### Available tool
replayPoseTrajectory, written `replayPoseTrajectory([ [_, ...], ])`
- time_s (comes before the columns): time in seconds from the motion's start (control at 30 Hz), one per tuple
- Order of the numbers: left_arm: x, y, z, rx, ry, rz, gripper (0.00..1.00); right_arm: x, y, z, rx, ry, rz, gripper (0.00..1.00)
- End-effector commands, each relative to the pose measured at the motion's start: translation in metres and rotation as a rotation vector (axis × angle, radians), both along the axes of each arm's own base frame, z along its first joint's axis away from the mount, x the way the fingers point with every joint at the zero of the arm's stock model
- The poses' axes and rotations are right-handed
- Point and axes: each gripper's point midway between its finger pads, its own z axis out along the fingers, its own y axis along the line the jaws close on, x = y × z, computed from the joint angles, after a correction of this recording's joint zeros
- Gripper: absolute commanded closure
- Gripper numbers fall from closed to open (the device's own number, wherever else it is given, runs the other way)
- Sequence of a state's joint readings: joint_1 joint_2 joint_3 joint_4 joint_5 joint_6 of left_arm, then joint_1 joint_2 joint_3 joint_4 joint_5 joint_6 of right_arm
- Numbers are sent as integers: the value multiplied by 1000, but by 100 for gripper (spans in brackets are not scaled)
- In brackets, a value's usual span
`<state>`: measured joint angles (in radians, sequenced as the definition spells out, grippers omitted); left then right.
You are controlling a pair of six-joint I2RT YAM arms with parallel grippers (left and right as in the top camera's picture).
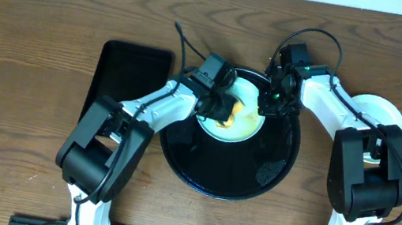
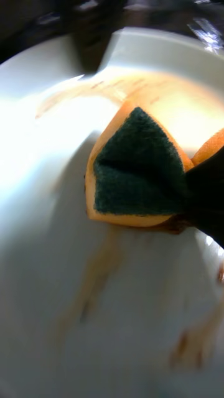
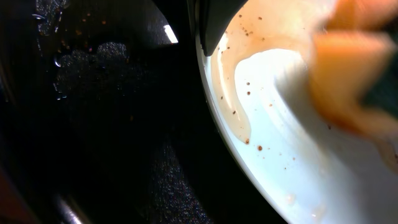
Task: Clean dirty plates on tray and stack at the side
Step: 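Scrub the light-blue plate with the sponge in left gripper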
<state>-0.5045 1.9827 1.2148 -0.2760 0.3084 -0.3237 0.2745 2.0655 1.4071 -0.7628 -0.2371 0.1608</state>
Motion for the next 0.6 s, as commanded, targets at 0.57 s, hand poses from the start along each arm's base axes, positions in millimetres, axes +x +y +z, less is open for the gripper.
replayPoseTrajectory([
  [0.57, -71, 62, -44, 178, 412, 185, 92, -7, -1, -7, -39, 21, 12, 99],
])
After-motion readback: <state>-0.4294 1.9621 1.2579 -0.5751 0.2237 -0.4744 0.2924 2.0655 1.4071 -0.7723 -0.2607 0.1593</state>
